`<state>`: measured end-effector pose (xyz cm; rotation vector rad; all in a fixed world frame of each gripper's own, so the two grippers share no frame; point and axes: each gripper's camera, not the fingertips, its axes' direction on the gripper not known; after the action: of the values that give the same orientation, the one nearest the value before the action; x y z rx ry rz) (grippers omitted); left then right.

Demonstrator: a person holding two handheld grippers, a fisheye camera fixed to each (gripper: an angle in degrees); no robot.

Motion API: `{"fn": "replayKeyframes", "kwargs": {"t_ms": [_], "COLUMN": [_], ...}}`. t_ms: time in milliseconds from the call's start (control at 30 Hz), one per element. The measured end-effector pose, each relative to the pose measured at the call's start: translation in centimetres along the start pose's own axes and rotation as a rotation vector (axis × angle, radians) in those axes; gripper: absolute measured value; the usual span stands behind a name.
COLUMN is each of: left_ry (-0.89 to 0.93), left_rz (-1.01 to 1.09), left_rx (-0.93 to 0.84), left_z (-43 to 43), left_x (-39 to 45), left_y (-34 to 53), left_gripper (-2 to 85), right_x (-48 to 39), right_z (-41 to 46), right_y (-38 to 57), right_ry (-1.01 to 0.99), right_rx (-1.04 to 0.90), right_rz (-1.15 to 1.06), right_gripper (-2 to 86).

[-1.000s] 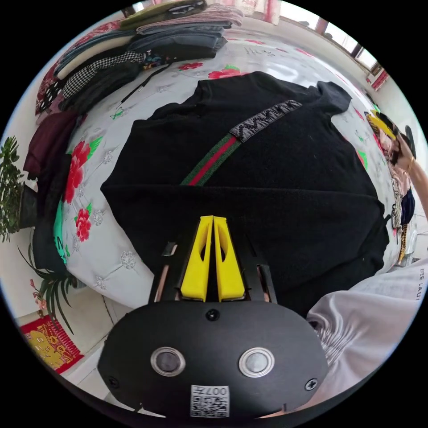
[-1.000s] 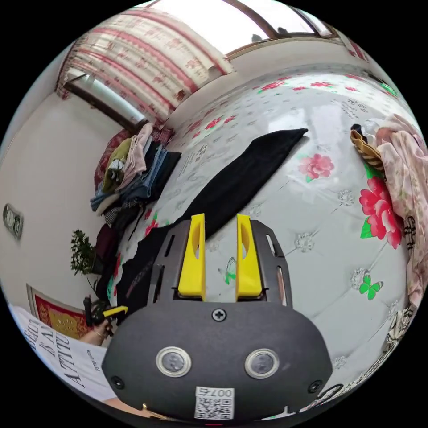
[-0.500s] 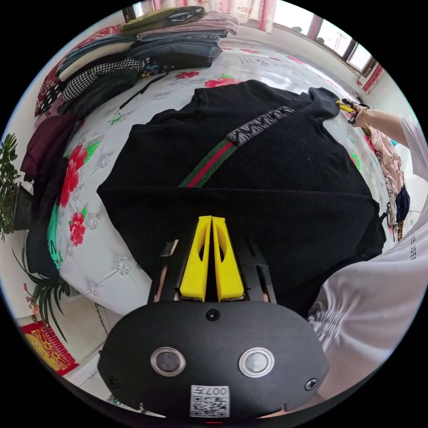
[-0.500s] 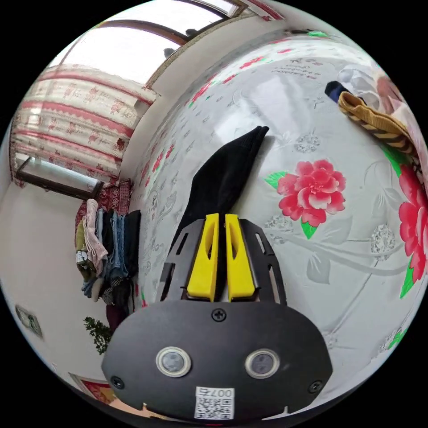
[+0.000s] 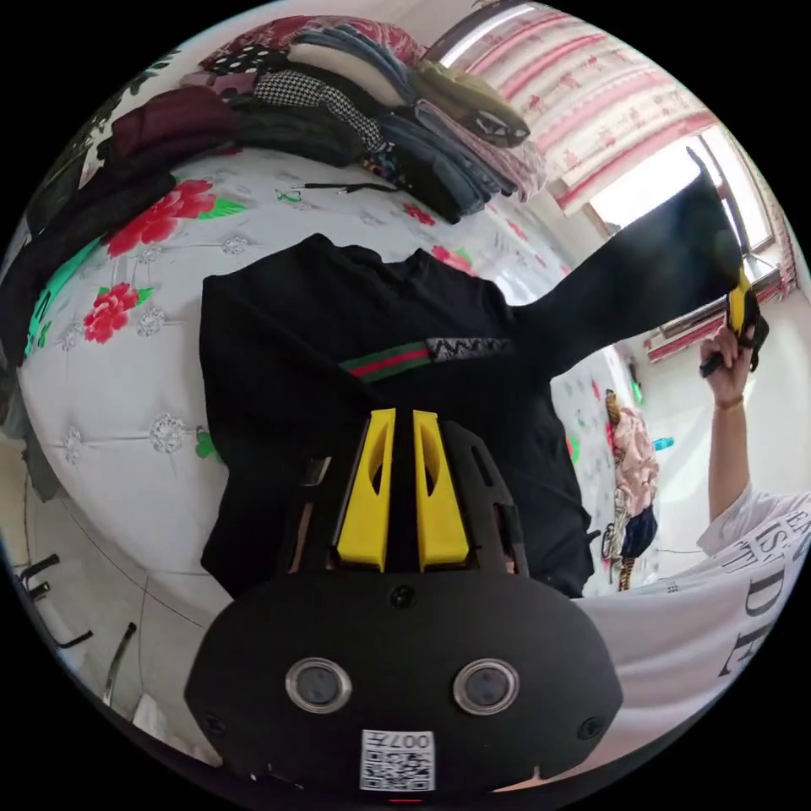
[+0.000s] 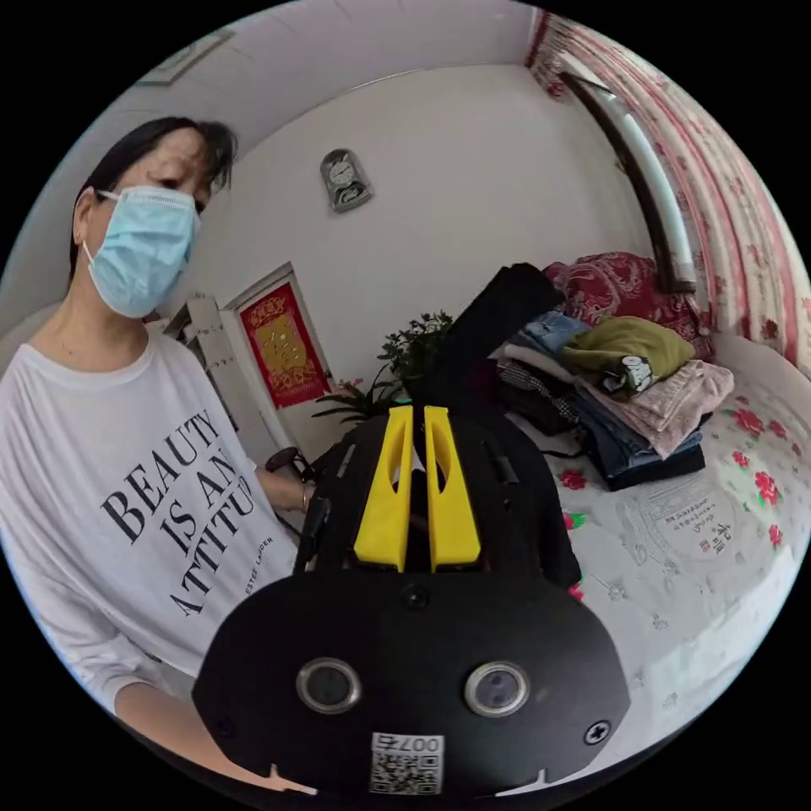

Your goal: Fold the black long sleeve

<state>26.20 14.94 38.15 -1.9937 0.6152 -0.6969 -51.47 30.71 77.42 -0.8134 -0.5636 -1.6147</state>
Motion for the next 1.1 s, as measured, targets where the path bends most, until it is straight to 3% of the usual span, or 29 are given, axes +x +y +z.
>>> {"fn": "replayKeyframes", "kwargs": {"t_ms": [133, 233, 300, 367, 600, 867, 1000, 1100], "left_ry": [0.082, 0.135, 0.180, 0.249, 0.140, 0.106, 0.083, 0.130], "left_rz": [-0.097, -0.196, -0.258, -0.299, -0.069, 0.090, 0.155, 0.223], "left_rx": [-0.006, -0.007, 0.034, 0.052, -0.065, -0.210, -0.222, -0.146], "left_z": [-2.4, -3.2, -4.0, -4.4, -3.7, 1.3, 2.3, -0.1], "left_x": [-4.1, -7.5, -9.0, -10.0, -6.9, -3.5, -2.0, -0.9], "left_y": [4.2, 8.9, 11.4, 13.2, 14.8, 16.6, 17.2, 17.6], "left_gripper": [5.3, 5.7, 6.2, 7.0, 9.9, 10.8, 0.4, -0.7], "right_x": [-7.1, -9.7, -11.4, -12.6, -12.6, -16.4, -16.4, -16.9], "right_z": [9.4, 17.5, 22.9, 24.3, 19.4, 18.1, 16.4, 15.4], "right_y": [1.9, 7.5, 12.5, 14.5, 8.9, 5.8, 4.3, 3.0], "right_ry": [-0.115, -0.156, -0.148, -0.091, -0.063, 0.059, 0.064, 0.083], "right_rx": [-0.209, -0.432, -0.714, -0.830, -0.697, -0.746, -0.739, -0.745], "right_rz": [-0.061, 0.071, 0.136, 0.142, 0.228, 0.160, 0.197, 0.175], "right_gripper": [0.1, 0.1, 0.2, 0.2, 0.4, 0.7, 0.9, 1.3]}}
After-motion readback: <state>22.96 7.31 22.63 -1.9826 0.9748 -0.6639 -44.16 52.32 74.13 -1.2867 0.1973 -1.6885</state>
